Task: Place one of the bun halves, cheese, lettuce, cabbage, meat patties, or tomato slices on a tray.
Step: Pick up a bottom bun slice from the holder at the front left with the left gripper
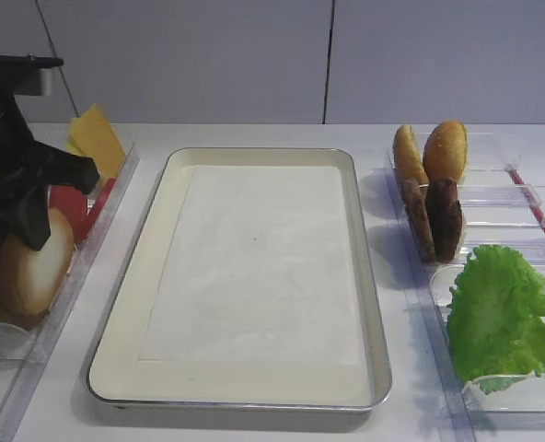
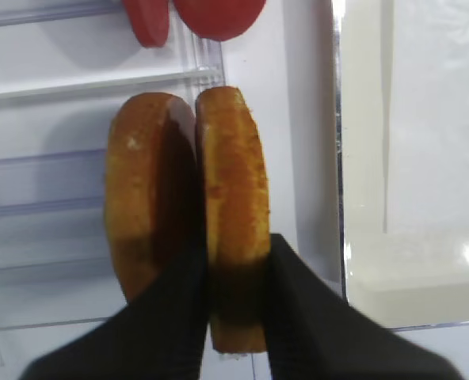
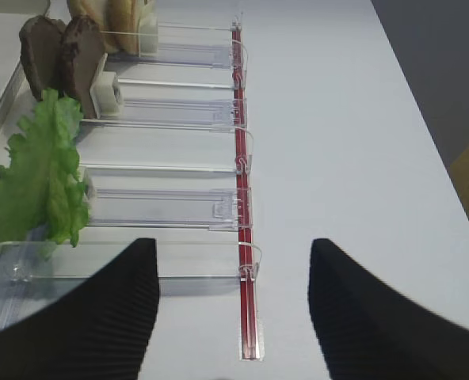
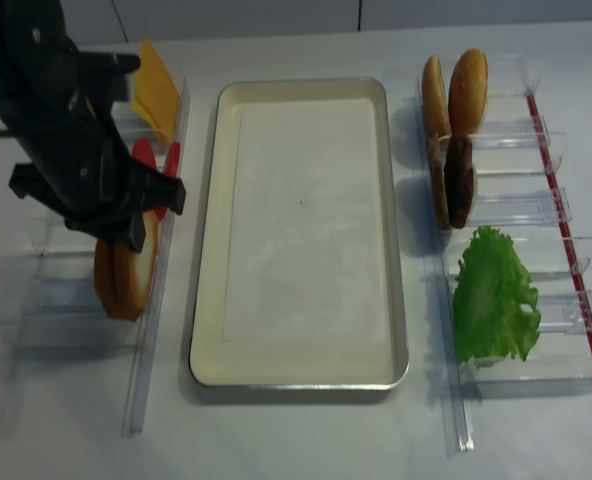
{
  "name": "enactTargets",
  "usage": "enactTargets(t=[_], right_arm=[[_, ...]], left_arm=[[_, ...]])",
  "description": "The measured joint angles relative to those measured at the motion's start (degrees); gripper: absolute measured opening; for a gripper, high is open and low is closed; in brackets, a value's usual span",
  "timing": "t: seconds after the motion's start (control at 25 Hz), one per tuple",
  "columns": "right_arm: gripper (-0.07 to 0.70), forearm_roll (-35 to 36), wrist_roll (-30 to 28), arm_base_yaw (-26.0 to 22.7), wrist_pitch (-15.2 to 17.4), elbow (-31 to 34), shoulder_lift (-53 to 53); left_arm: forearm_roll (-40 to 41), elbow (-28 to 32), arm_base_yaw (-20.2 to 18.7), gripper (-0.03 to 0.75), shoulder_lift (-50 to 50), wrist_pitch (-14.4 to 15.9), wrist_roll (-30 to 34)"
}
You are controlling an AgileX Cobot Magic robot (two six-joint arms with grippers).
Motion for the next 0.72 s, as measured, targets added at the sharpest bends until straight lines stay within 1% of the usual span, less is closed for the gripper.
enactTargets(t=[0.44, 0.6, 0.72], right_arm=[[0.430, 0.0, 0.0, 0.0, 0.0, 0.0, 0.0], [0.430, 0.0, 0.0, 0.0, 0.0, 0.0, 0.0], [0.430, 0.0, 0.0, 0.0, 0.0, 0.0, 0.0]], left_arm=[[-2.7, 0.0, 0.0, 0.132, -5.4, 0.0, 0.0], [-6.0, 0.0, 0.0, 0.132, -6.9, 0.0, 0.4], [-10.7, 0.0, 0.0, 0.132, -7.5, 0.1, 2.2]])
